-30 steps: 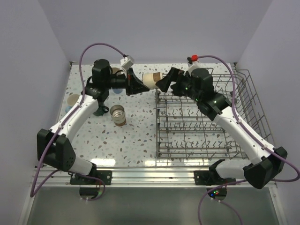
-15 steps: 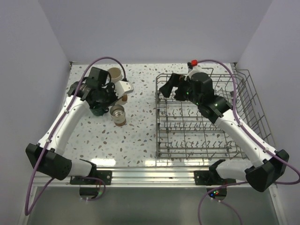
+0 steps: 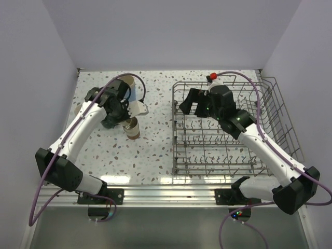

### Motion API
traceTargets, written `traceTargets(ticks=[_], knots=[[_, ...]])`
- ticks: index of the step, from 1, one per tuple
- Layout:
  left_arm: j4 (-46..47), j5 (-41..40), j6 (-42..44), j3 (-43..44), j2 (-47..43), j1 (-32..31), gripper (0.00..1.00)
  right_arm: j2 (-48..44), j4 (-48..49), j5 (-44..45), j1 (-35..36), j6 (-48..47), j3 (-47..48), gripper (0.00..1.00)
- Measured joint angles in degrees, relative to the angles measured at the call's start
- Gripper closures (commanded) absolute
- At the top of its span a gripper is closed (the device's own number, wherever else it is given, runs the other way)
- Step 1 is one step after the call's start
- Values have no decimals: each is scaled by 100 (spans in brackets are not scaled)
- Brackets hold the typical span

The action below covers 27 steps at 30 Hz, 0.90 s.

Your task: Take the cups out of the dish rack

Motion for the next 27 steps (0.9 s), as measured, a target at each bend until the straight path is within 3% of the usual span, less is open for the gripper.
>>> traceTargets(ticks=[9,19,27], knots=[[-13,-511,37,160,236,-391,100,-160,-122,116,0,-50,-111,2],[-59,-575,37,1132,503,-640,100,-160,-184,146,0,-105,-120,2],[-4,-487,17,413,518,-745,100,-160,-271,153,0,-153,-120,2]])
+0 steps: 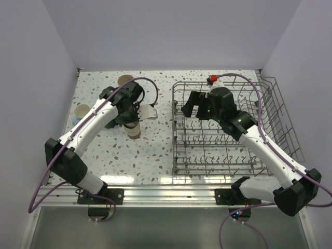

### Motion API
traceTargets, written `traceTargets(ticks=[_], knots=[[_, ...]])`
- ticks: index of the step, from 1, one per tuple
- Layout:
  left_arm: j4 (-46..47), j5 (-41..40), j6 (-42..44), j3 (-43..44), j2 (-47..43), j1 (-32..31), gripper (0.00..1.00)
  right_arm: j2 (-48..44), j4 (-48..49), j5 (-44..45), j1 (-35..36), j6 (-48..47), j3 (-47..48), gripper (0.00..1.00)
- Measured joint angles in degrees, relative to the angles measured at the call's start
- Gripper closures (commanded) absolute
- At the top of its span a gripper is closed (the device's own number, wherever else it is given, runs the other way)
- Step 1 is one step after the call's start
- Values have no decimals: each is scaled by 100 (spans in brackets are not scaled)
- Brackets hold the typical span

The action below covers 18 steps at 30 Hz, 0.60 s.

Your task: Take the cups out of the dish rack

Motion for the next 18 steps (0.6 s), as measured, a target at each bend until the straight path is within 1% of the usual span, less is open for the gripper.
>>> traceTargets(ticks=[4,11,17,18], knots=[[-28,-87,-20,-330,111,-83,100,2,-15,0,0,-24,0,2],[-11,-302,-20,-345,249,-247,100,11,-20,-2,0,-35,0,2],[-46,-647,-28,-337,767,-490,100,17,-20,-2,0,-35,-11,2],[-55,-754,-39,-297,828,-533,91,17,-22,-2,0,-35,-22,2]])
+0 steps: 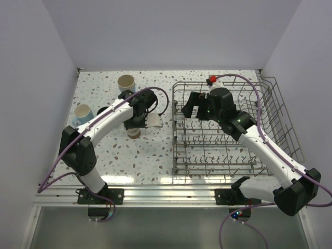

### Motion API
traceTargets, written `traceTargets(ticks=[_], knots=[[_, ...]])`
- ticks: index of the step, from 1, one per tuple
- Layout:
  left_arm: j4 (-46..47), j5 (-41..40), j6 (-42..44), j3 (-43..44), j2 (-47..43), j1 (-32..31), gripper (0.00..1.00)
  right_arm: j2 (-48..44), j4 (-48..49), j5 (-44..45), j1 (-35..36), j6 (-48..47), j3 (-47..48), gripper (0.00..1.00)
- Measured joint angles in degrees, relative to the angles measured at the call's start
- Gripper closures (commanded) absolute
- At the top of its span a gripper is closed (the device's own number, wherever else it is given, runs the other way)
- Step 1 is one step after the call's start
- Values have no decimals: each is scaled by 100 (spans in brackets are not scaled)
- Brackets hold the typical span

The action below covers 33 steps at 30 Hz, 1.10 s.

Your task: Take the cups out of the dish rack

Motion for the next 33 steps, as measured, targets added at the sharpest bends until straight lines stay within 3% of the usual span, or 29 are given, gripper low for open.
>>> traceTargets(ticks=[2,3,6,10,14,18,22,29,33], knots=[[-15,-83,-9,35,61,-57,81,0,-7,2,0,-2,-26,2],[-15,-87,-15,39,81,-63,68,0,-9,2,0,-4,-42,2],[2,15,-48,48,219,-83,45,0,-13,2,0,-17,-63,2],[-83,173,-109,302,330,-96,31,7,-13,0,0,-42,-63,2],[-166,354,-223,1095,310,-103,18,83,-11,-2,0,-50,-63,2],[114,514,-509,1537,-52,-70,5,177,-24,4,0,-92,-63,2],[737,682,-885,1091,-1032,254,1,184,-179,153,0,-179,-63,2],[1526,1158,-1676,192,-2542,2317,0,-109,-608,643,-13,-278,-181,2],[1707,1071,-1958,-619,-3495,2594,0,-654,-857,986,-28,-306,-466,2]])
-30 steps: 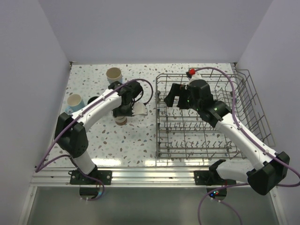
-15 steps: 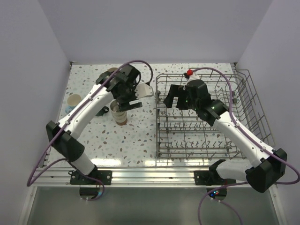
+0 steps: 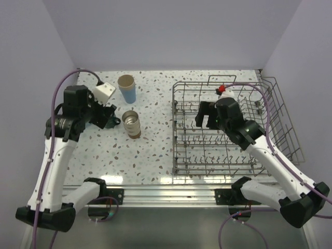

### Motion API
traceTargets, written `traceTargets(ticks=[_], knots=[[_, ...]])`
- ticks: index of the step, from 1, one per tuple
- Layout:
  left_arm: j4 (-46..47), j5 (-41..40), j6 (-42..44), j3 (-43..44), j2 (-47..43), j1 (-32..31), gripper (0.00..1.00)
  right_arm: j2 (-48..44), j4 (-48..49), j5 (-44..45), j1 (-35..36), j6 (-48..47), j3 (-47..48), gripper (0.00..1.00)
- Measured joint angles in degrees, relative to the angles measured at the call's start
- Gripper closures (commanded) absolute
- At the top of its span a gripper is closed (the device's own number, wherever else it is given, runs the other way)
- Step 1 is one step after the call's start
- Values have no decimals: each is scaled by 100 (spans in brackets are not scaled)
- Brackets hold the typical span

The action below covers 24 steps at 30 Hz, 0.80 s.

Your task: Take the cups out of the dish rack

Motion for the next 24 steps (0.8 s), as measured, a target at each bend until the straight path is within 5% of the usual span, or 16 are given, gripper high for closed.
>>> traceTargets(ticks=[10,24], knots=[[74,-887,-199,-2393,-2177,284,0,-1390,-221,525,-22,0,-839,2],[789,-1593,-501,-4138,-2970,1014,0,-2850,-289,463,-22,-192,-1692,2]])
